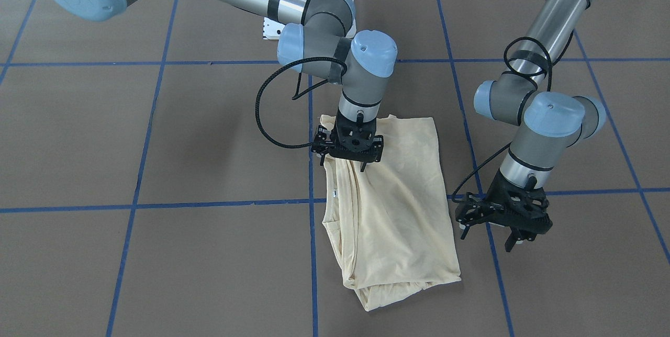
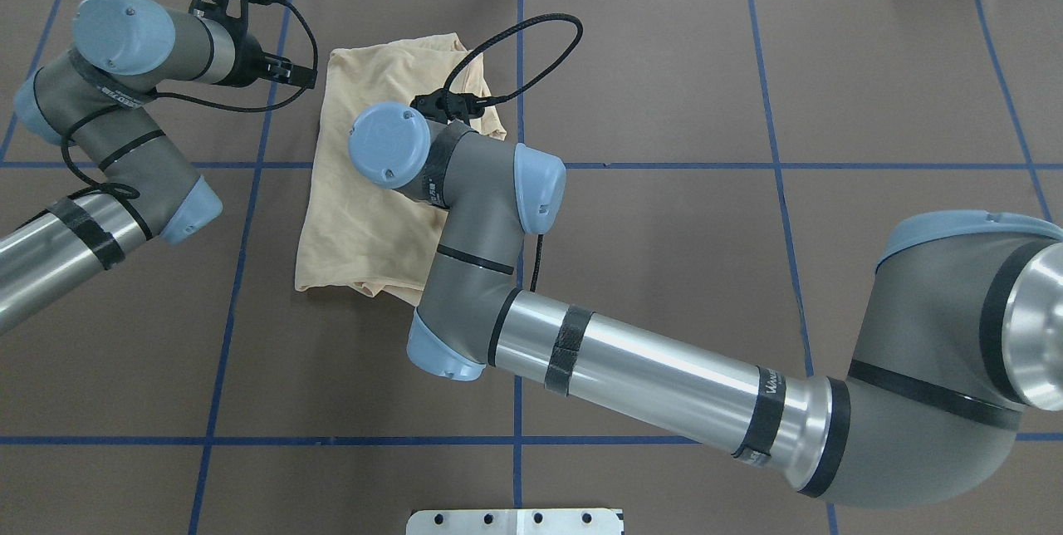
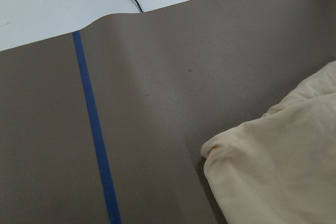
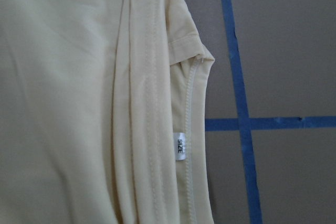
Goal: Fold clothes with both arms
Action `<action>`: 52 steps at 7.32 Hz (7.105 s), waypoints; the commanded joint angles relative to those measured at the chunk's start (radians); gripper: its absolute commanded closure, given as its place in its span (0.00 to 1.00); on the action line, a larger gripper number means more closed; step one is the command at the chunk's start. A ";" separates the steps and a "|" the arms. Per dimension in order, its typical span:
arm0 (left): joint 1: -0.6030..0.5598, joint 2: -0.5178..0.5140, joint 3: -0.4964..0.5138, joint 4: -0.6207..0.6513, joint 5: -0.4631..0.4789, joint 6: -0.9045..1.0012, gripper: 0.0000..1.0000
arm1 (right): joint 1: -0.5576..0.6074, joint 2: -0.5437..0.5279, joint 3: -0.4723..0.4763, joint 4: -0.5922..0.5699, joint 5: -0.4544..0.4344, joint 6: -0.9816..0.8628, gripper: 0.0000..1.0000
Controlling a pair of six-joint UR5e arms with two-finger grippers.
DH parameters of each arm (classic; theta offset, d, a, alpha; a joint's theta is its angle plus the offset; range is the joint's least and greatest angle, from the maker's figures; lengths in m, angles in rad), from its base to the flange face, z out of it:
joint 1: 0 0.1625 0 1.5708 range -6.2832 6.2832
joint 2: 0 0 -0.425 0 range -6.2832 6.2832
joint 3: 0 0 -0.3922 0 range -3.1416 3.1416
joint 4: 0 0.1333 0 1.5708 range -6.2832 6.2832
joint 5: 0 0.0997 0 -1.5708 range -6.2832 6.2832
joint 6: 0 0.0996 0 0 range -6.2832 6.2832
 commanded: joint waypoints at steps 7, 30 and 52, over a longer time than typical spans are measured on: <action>0.003 0.000 -0.011 -0.002 -0.002 -0.031 0.00 | 0.004 -0.028 0.034 -0.163 -0.058 -0.252 0.01; 0.009 0.043 -0.031 -0.041 -0.002 -0.037 0.00 | -0.073 -0.173 0.192 0.156 -0.103 0.318 1.00; 0.638 0.307 -0.727 0.265 0.160 -0.836 0.21 | -0.163 -0.748 0.965 0.018 -0.207 0.254 0.00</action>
